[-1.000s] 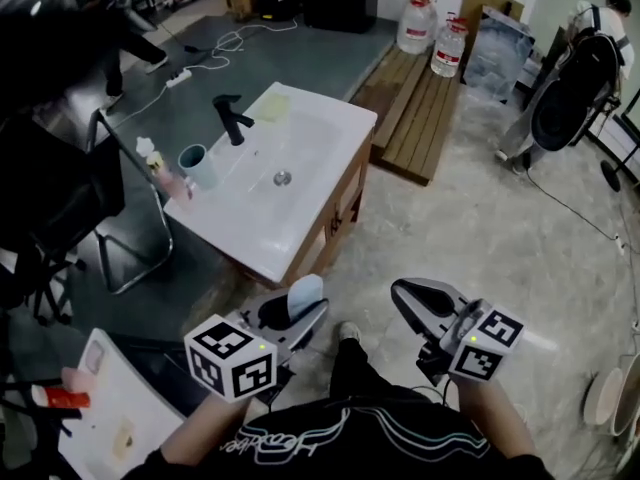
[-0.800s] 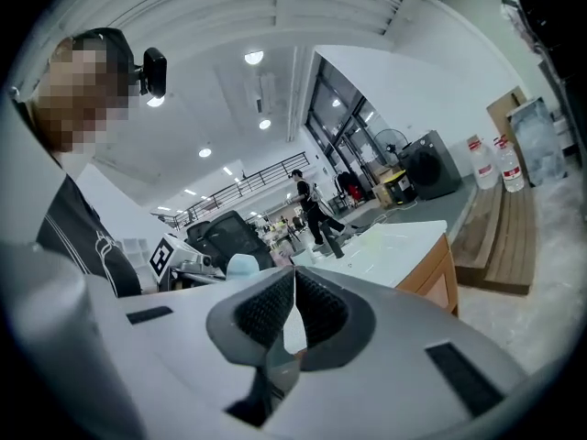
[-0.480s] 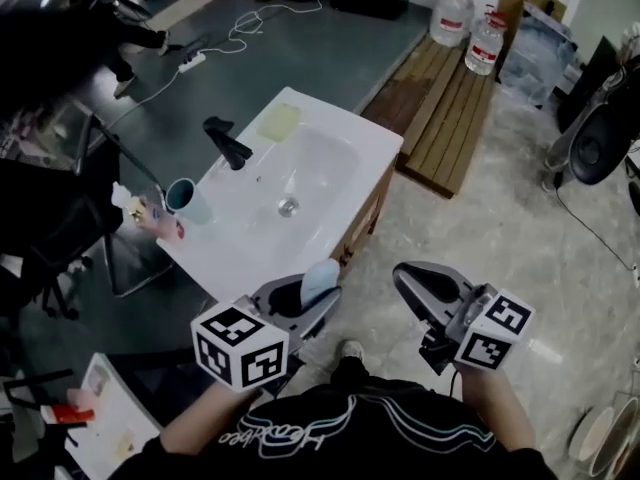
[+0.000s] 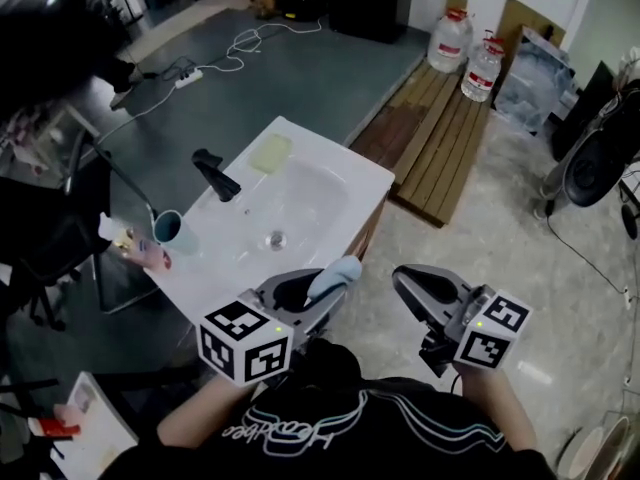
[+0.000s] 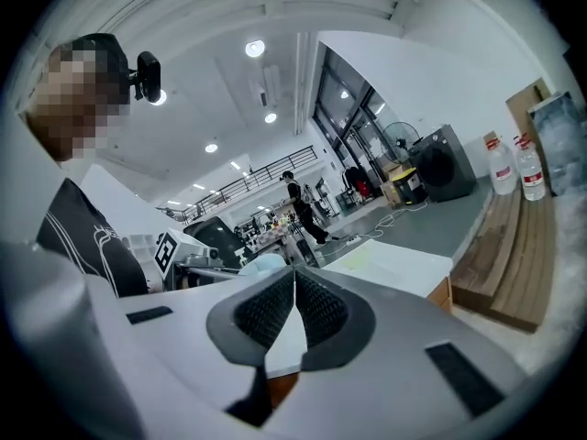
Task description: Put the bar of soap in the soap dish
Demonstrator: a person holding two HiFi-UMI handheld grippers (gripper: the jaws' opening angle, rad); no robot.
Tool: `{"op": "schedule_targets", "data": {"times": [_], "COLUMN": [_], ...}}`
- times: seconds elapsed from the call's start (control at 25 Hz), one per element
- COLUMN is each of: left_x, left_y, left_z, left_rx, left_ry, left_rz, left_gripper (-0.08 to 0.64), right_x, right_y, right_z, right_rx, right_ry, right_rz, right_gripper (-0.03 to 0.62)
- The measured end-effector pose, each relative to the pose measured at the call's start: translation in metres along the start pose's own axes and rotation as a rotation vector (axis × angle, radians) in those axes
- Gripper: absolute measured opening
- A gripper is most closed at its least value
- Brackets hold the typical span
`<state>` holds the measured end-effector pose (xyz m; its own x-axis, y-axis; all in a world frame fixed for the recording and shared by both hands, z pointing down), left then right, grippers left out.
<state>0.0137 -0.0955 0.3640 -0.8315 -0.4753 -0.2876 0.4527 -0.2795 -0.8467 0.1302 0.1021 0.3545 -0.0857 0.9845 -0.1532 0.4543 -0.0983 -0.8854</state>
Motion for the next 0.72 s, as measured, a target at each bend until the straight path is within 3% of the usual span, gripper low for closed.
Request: {"op": "schedule_targets", "data": {"times": [0.44, 0.72], "left_x": [-0.072, -0.112], "left_y": [0.043, 0.071], "left_z": [0.033, 0.078], "left_rx": [0.04, 0.102], "left_ry": [0.001, 0.061], "left_rz": [-0.012, -0.043], "left_gripper": [0.14, 0.14], "right_x": [-0.008, -0.05], "right_y": [0.043, 0.07], "right_z": [-0.079, -0.145], "right_rx": [-0.022, -0.056], "right_ry": [-0.014, 0.04], "right_rz": [-0.005, 0.058], "right_gripper": [0.029, 0.029]}}
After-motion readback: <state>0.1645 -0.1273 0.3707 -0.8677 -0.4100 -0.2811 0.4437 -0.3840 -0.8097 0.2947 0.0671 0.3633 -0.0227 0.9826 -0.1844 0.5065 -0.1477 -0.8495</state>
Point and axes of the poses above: the fingertips, and each gripper's own axes: x backward along the fingers, z to its left, y out of its top, the point moved 9 cm from there along x, backward along the fingers, and after that the axes turned 3 degrees about -y, right-handed, at the moved point
